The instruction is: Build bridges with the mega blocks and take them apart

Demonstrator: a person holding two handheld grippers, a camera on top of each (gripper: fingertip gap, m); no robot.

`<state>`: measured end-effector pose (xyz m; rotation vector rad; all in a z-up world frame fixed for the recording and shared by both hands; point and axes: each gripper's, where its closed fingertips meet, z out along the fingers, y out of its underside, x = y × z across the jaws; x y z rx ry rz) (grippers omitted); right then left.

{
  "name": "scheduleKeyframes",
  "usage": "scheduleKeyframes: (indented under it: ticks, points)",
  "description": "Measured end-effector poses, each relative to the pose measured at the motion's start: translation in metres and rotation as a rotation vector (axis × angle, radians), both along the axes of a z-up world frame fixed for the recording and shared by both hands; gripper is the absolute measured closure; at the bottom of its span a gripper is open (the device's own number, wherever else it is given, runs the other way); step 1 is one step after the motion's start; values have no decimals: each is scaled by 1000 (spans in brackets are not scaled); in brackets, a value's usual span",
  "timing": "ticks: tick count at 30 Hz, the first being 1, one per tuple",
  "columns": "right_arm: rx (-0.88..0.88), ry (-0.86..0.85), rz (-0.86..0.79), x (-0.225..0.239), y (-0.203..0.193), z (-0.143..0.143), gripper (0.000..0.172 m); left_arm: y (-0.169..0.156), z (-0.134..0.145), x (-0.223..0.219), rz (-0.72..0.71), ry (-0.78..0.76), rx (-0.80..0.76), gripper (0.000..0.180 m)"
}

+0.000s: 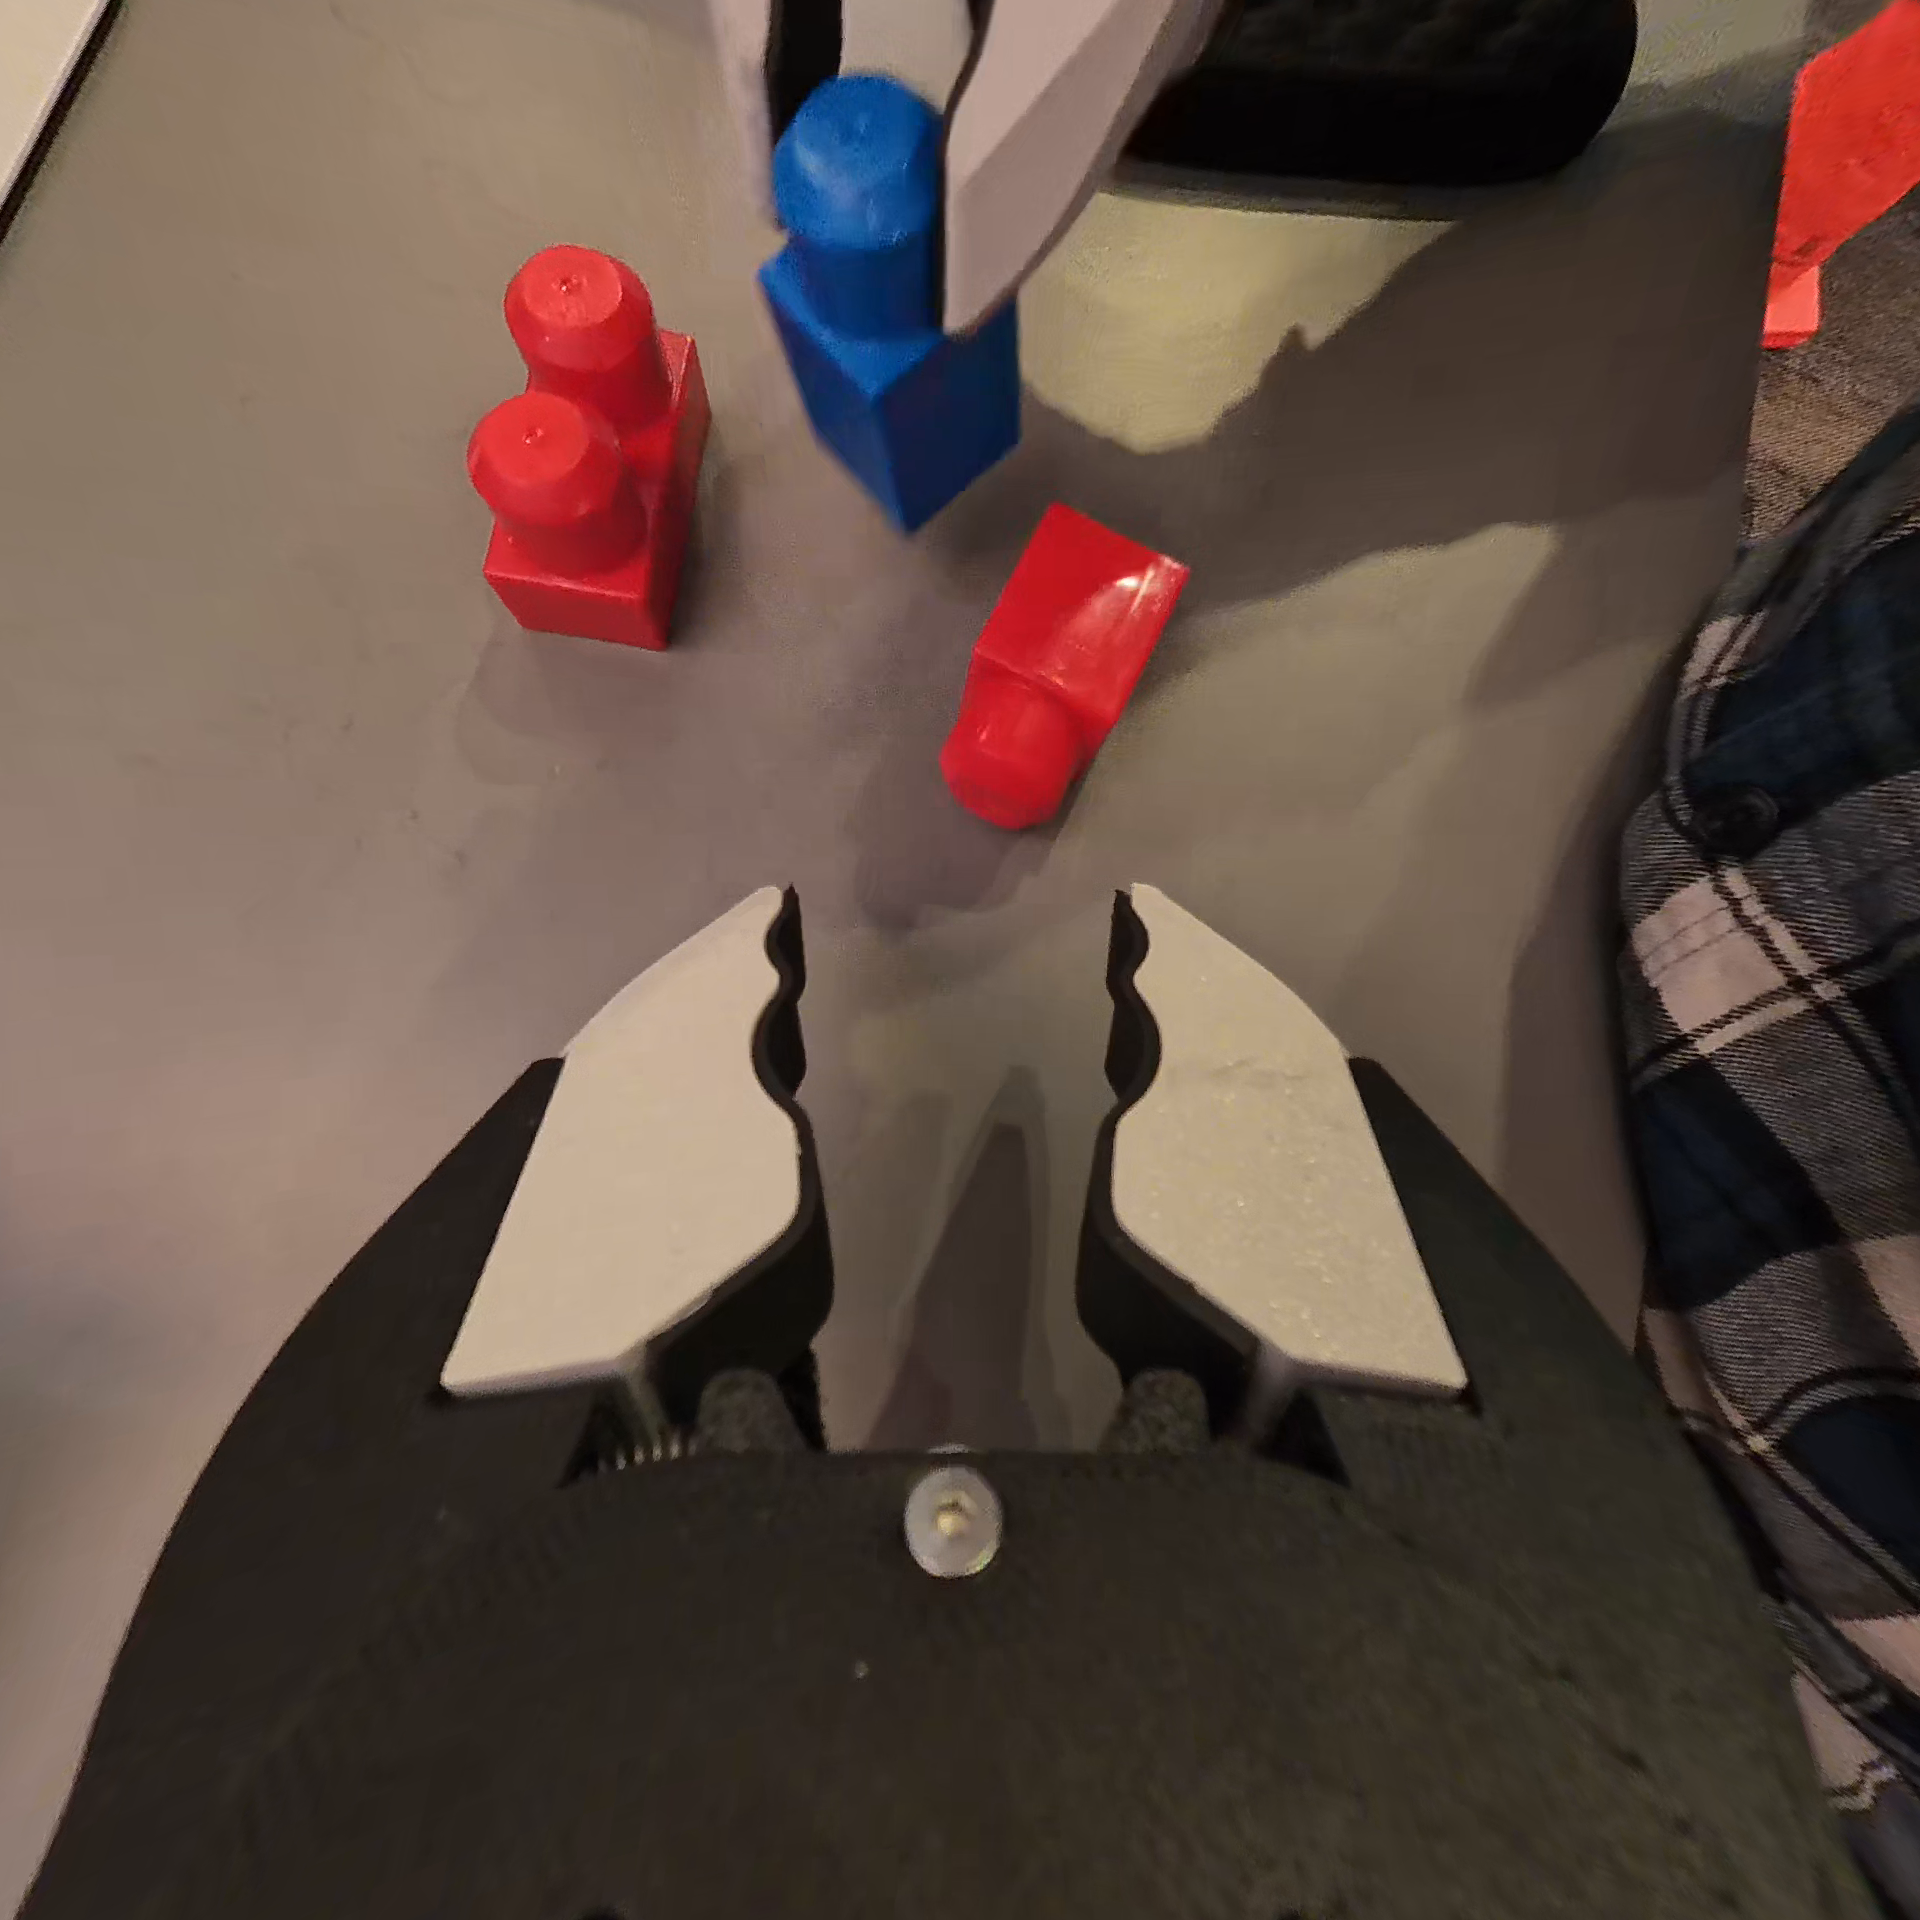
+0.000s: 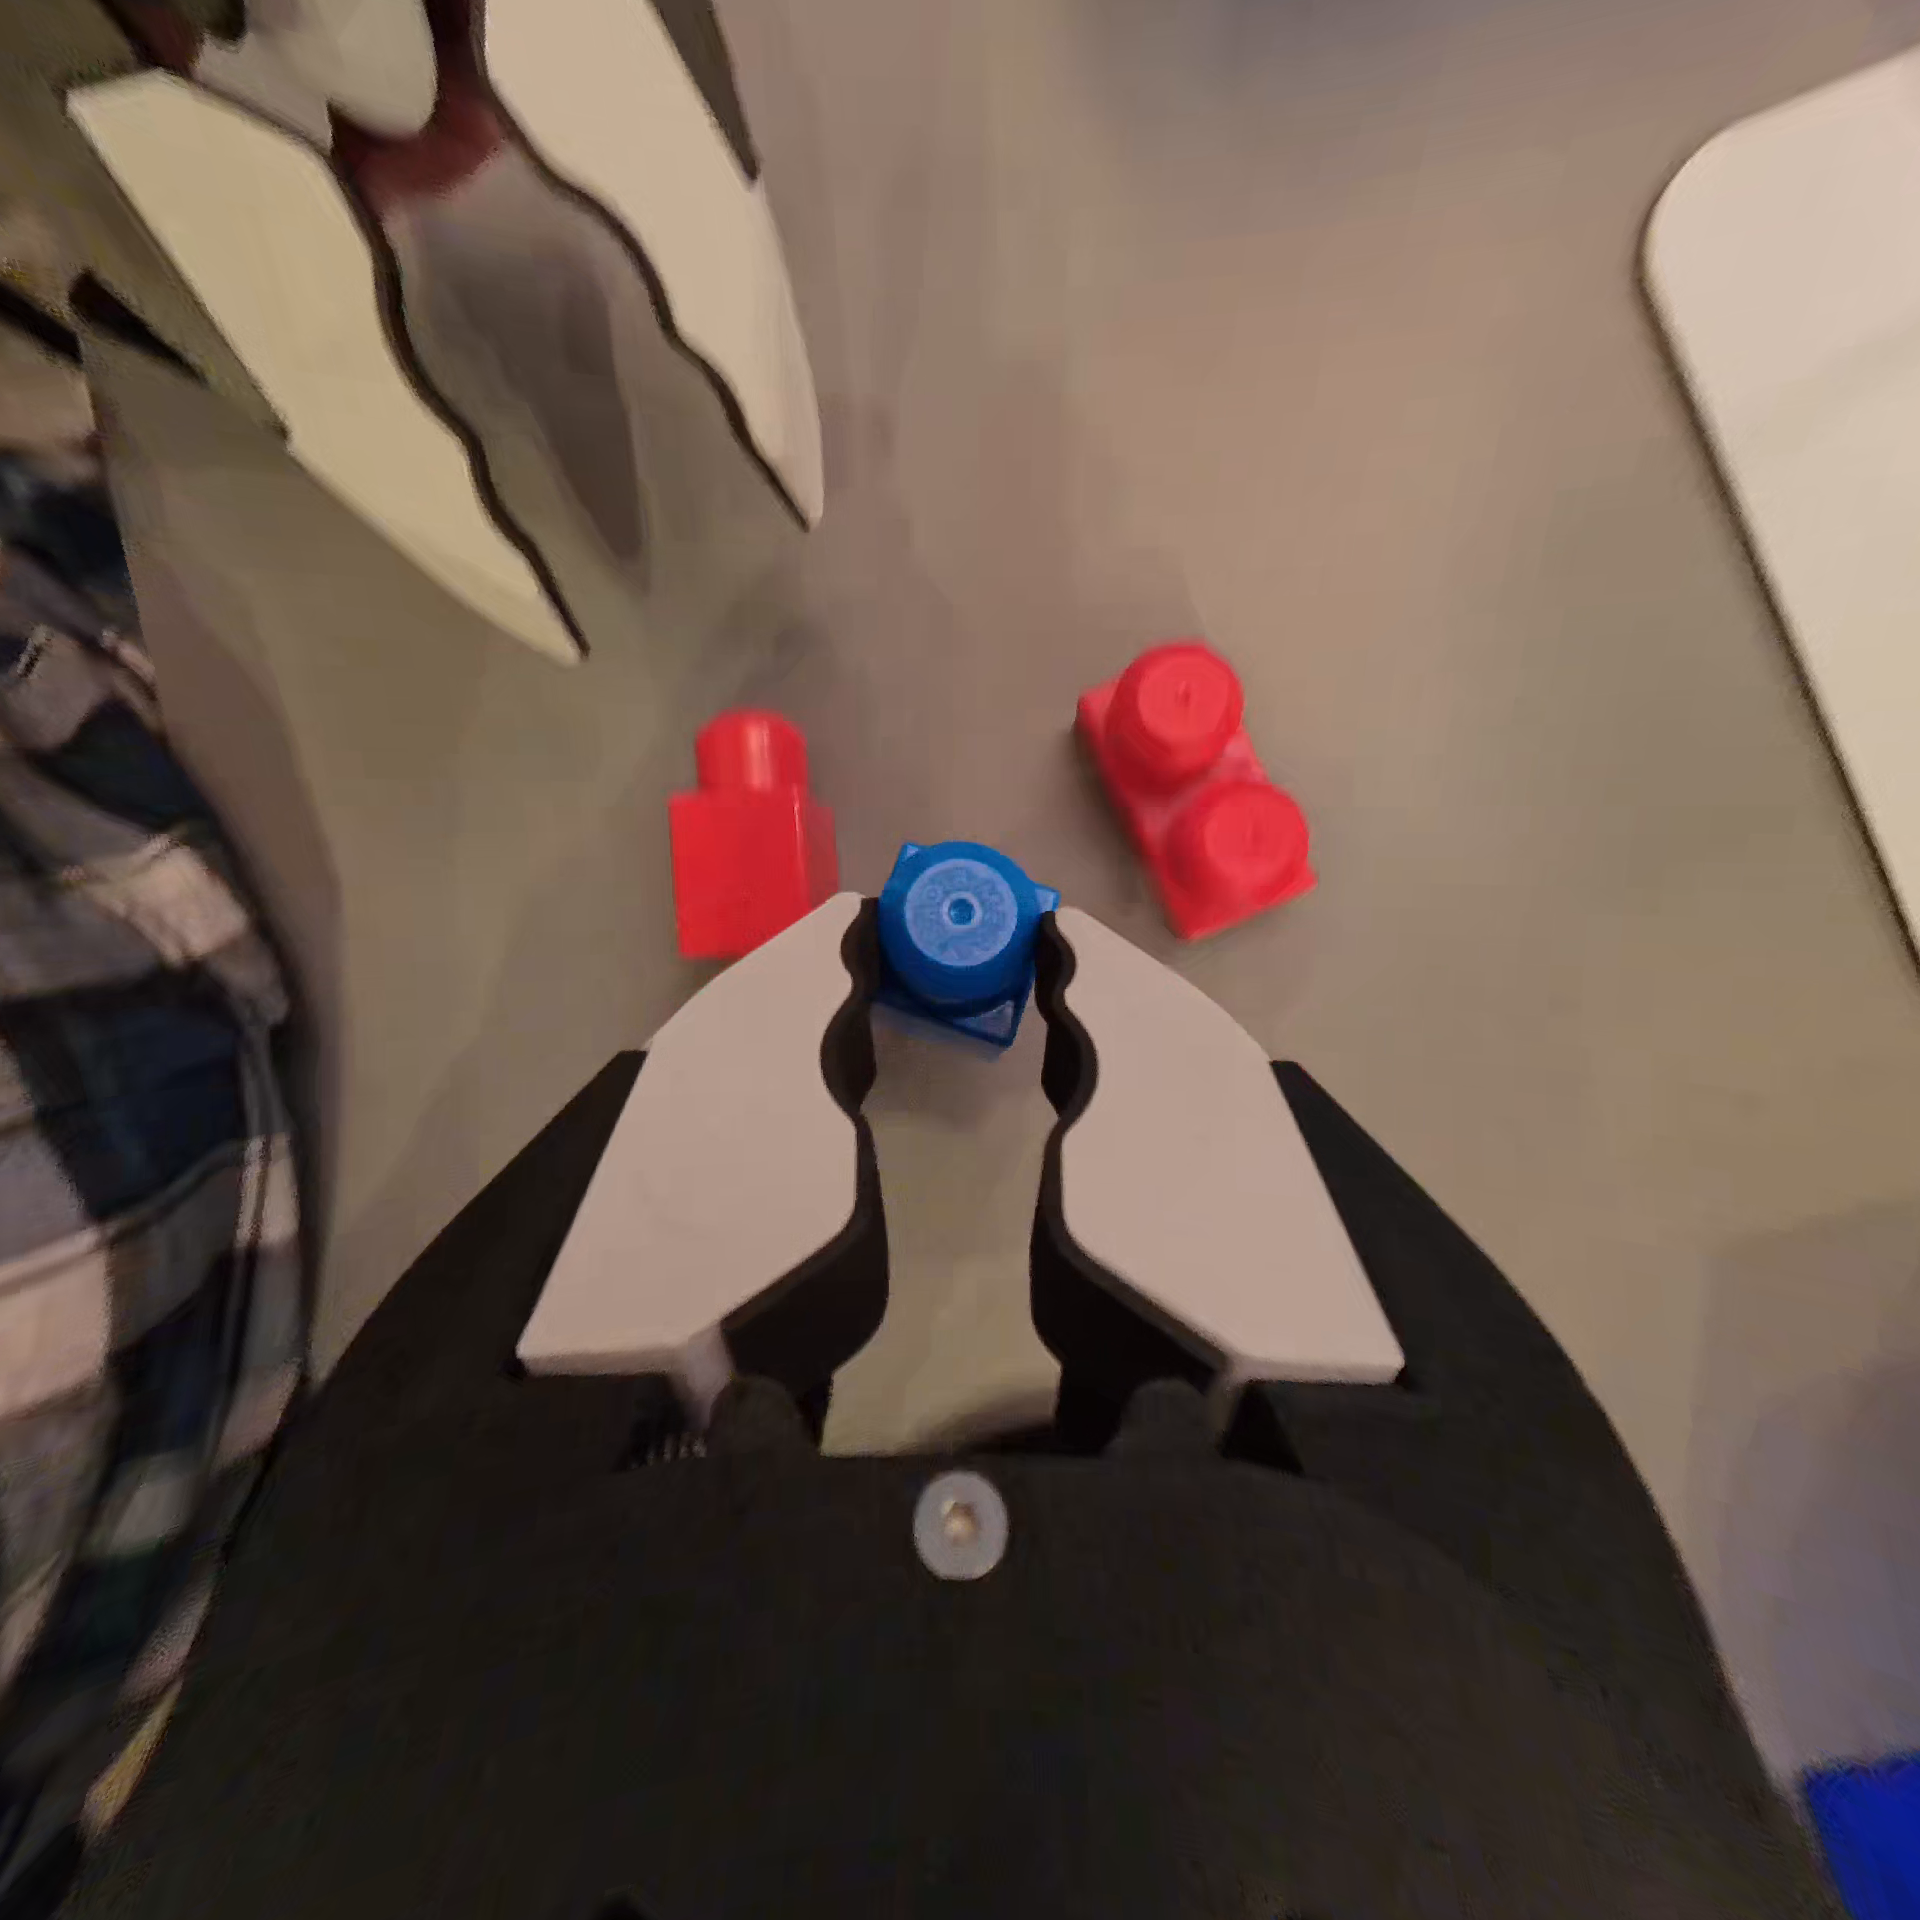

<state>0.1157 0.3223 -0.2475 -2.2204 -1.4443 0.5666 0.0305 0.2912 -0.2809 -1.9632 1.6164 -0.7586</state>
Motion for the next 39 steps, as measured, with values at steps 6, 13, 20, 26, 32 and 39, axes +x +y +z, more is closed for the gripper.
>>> scheduleKeyframes:
  ticks: [6, 13, 20, 26, 32, 39]
  points:
    - [-139, -356, 172, 7, -15, -21, 143, -1, -3, 3, -8, 14, -4, 125]
    - [-157, -254, 239, -46, -6, -24, 127, -9, -1, 0, 24, 8, -1, 124]
    - [-85, -161, 129, -6, 18, -13, 149, -11, -6, 12, 88, 35, 98, 110]
    - [12, -110, 163, -19, 22, -23, 155, 19, 9, 29, 224, 52, 387, 90]
    - [95, -96, 200, -43, 35, -30, 161, 17, 8, 46, 243, 62, 449, 82]
    - [44, -196, 257, -30, 29, -47, 166, 25, -4, 46, 245, 99, 449, 85]
